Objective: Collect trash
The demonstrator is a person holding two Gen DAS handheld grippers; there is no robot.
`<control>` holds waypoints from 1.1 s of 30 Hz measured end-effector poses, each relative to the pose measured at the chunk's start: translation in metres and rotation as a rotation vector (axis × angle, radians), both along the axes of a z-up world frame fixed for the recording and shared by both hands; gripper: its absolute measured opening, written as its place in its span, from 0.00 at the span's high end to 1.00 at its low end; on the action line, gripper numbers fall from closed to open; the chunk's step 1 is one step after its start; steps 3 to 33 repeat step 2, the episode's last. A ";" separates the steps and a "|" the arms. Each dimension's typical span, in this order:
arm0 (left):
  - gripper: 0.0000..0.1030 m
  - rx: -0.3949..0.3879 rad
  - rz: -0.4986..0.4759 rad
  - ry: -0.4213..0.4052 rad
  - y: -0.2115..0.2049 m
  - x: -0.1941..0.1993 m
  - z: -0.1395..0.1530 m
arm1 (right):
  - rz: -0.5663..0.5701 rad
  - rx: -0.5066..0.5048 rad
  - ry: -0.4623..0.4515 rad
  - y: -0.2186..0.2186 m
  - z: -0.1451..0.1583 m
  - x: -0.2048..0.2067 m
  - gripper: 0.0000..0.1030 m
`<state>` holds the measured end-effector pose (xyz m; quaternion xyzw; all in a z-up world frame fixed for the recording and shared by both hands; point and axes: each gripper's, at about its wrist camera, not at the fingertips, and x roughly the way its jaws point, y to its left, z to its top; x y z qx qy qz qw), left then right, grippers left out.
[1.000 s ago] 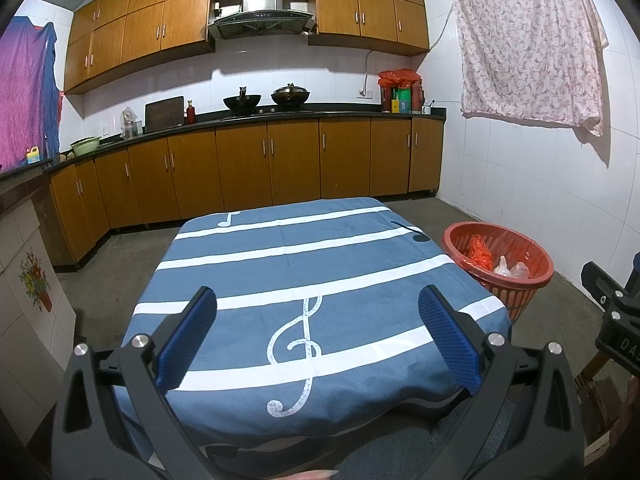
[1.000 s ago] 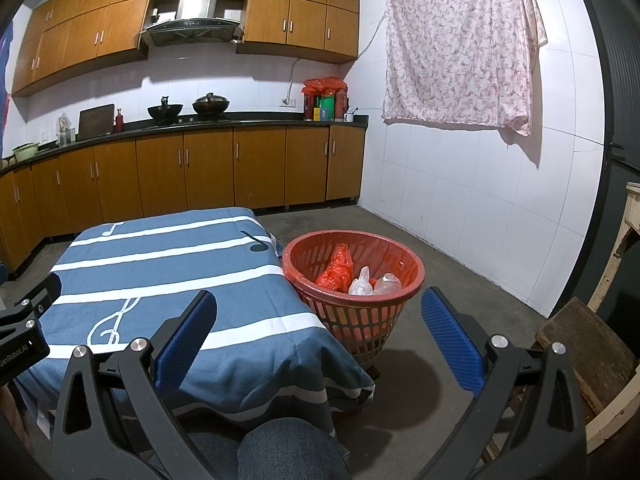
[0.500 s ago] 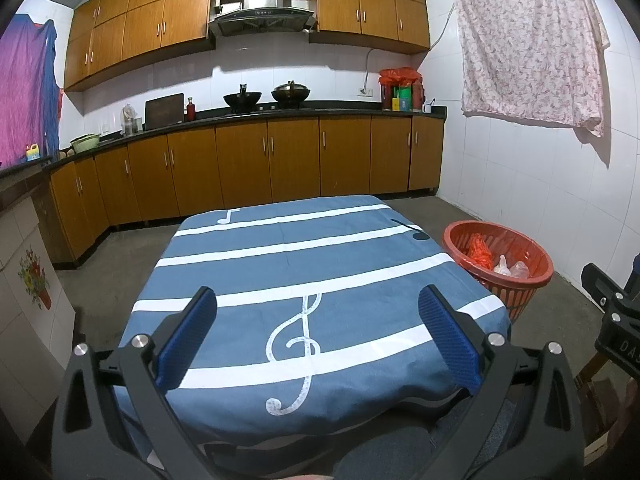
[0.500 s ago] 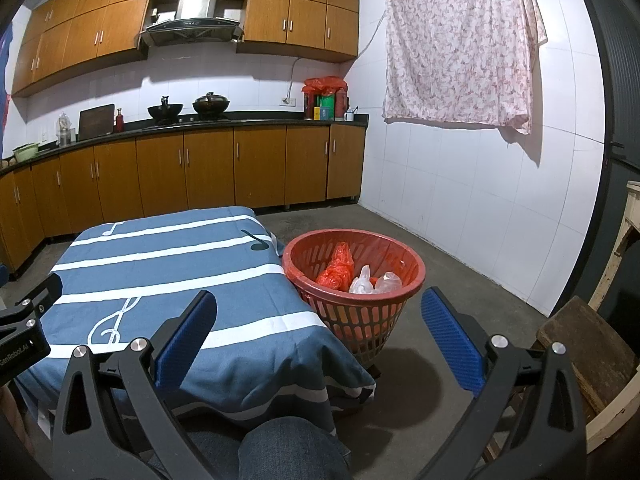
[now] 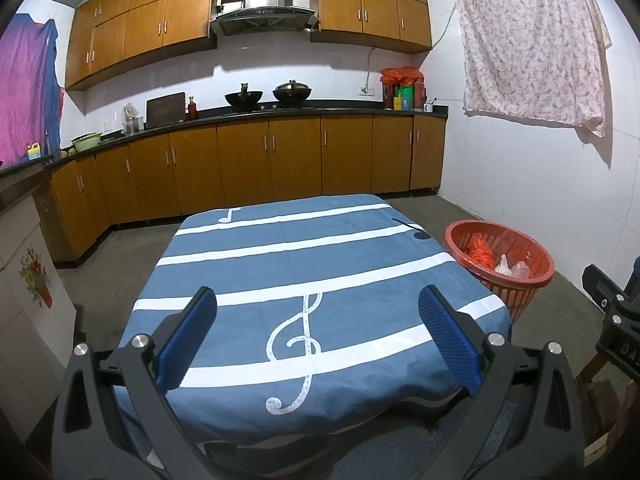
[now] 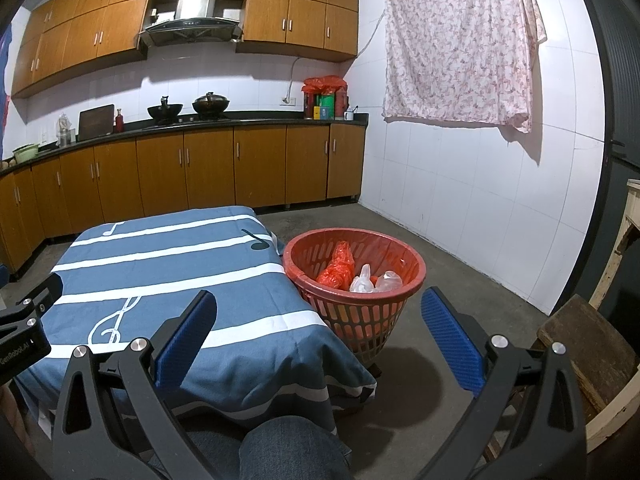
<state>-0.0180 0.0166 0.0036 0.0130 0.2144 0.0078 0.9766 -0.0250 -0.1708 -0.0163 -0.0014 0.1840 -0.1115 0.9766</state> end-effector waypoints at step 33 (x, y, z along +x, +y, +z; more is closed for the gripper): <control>0.04 -0.002 0.000 0.001 -0.001 -0.002 -0.001 | 0.000 0.000 0.000 0.000 0.000 0.000 0.02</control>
